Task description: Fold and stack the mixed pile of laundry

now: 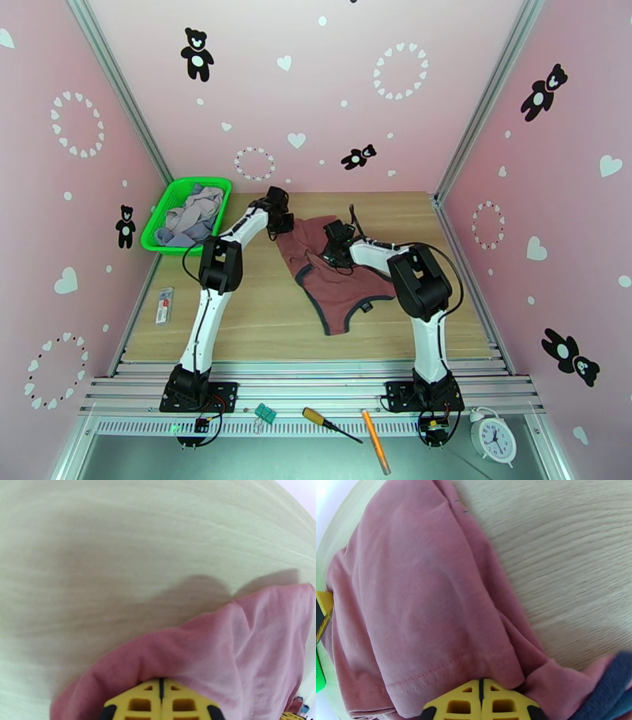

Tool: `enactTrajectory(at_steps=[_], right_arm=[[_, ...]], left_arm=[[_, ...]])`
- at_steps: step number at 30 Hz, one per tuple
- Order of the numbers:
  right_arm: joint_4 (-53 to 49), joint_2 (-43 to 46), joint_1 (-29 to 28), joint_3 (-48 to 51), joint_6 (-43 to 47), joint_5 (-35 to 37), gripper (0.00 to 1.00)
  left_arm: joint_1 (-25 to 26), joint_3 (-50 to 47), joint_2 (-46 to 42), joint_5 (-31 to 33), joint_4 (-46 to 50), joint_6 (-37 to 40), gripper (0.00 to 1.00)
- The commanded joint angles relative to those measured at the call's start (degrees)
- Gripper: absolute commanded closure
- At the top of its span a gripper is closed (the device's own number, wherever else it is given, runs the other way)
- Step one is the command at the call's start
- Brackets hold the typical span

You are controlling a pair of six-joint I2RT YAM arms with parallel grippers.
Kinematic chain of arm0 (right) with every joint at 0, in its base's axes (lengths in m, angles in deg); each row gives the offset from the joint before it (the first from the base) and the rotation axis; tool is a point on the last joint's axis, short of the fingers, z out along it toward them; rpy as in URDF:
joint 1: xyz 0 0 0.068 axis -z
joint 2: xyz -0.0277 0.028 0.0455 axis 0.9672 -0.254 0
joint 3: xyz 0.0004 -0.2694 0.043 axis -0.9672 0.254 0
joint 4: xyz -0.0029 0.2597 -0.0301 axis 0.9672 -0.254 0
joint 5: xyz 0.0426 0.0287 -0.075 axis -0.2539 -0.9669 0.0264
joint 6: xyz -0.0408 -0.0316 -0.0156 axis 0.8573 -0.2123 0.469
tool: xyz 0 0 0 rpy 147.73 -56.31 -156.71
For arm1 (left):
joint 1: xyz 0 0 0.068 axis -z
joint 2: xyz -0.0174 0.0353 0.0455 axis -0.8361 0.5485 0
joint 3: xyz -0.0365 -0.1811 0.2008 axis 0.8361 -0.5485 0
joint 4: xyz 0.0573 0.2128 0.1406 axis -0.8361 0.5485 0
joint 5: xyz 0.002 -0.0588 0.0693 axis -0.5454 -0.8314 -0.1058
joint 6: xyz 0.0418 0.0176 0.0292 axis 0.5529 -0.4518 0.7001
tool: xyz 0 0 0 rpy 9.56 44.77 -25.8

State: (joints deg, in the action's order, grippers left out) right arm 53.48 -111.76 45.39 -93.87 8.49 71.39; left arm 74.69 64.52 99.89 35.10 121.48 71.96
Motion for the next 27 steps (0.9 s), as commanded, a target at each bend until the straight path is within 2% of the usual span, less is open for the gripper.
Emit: enactTrajectory(at_steps=[1,3,6,8,11,15,18,20,23,27], right_arm=[[-8.4,-1.4,1.7,-6.0,4.0,3.6,1.00],[-9.9,0.2,2.5,-8.4,8.0,3.8,1.00],[-12.6,4.2,3.2,-10.2,14.9,4.2,0.91],[-15.6,7.7,3.3,-9.9,19.1,6.0,0.85],[-18.1,13.6,3.4,-5.5,21.9,8.7,0.78],[-18.3,21.9,4.8,5.7,22.8,9.3,0.73],[-17.6,27.4,7.3,13.8,23.7,6.7,0.65],[-17.9,31.1,8.5,17.7,25.2,6.4,0.62],[-19.1,35.9,9.8,21.0,28.3,5.8,0.55],[-22.2,41.6,11.8,21.8,32.8,4.6,0.50]], left_arm=[[-0.1,1.1,-2.0,-2.4,3.9,3.9,1.00],[0.0,-3.9,-7.6,-2.6,1.2,4.2,1.00],[0.0,-14.0,-18.3,-2.7,-4.4,4.2,0.99],[0.1,-20.0,-25.9,-2.3,-7.3,4.1,0.91],[1.1,-26.4,-35.6,-1.4,-7.8,4.4,0.81],[5.1,-34.9,-44.2,-3.3,-5.1,4.0,0.80],[10.5,-44.3,-48.4,-4.3,-3.3,1.3,0.74],[15.9,-51.7,-51.2,-4.5,-4.2,1.1,0.72],[25.7,-60.9,-54.5,-1.2,-6.6,4.4,0.72],[36.5,-67.5,-55.9,2.0,-8.5,8.9,0.68]])
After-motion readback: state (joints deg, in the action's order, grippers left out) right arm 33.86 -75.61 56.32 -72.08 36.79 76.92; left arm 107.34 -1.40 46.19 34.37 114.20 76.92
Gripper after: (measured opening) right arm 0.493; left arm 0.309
